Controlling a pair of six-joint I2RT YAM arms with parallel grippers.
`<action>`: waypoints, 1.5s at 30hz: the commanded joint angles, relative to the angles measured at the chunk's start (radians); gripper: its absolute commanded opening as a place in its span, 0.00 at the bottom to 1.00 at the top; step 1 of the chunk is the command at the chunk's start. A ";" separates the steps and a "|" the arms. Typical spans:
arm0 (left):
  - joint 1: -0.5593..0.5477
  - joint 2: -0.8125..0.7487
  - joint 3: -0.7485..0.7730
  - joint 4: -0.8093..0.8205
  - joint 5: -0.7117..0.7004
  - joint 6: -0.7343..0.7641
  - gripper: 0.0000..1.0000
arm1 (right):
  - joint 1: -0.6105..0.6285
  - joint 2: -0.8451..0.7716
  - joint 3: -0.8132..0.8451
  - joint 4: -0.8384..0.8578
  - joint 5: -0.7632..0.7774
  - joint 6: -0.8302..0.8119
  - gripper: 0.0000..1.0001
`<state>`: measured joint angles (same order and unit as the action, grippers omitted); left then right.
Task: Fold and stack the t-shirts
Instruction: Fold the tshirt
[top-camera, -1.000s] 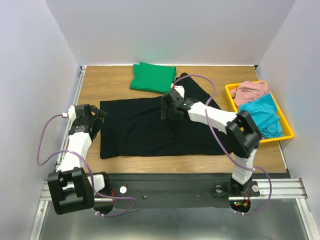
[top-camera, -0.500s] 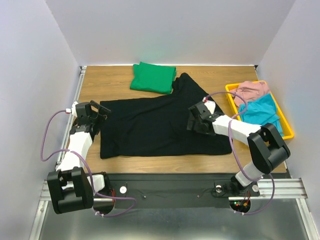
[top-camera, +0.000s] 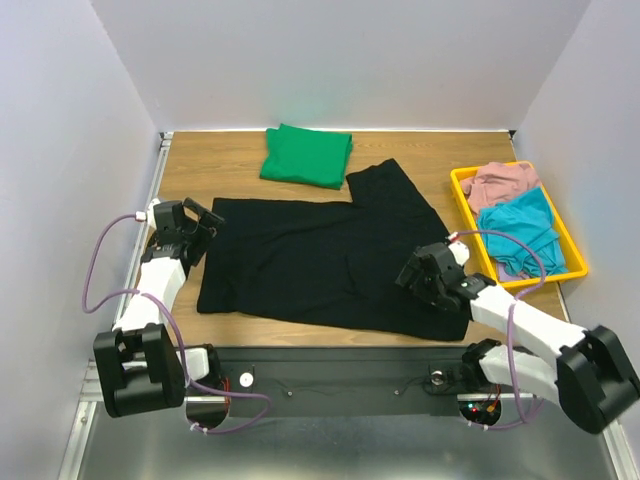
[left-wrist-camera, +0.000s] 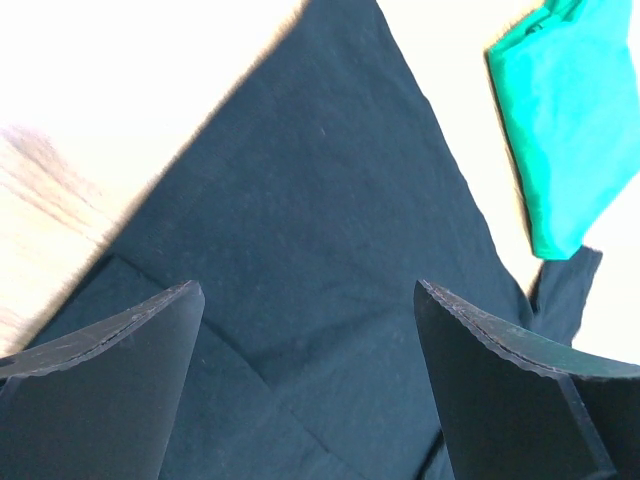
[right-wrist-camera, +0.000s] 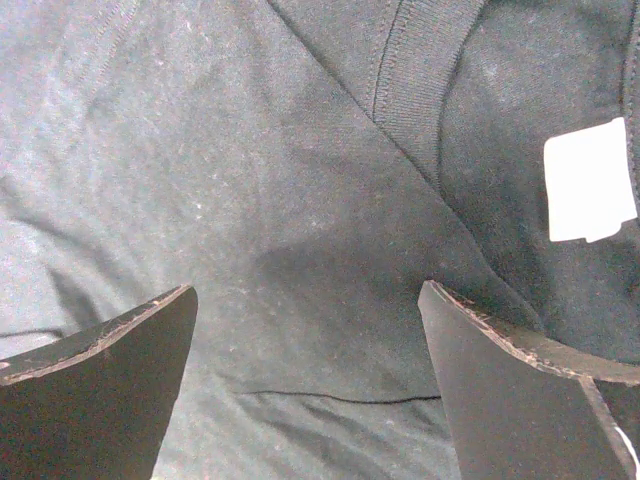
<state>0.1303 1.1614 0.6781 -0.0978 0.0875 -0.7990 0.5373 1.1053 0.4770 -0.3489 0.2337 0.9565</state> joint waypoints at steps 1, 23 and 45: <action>-0.004 0.052 0.081 0.001 -0.028 0.047 0.98 | 0.006 -0.091 -0.087 -0.223 -0.108 0.162 1.00; -0.067 0.875 0.937 -0.278 -0.141 0.296 0.85 | -0.092 0.563 0.879 -0.211 0.266 -0.271 1.00; -0.164 1.046 0.992 -0.436 -0.354 0.276 0.52 | -0.249 1.091 1.491 -0.191 0.173 -0.456 1.00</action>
<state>-0.0212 2.2089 1.7191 -0.4480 -0.2241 -0.5198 0.2890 2.1593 1.8915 -0.5671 0.4191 0.5407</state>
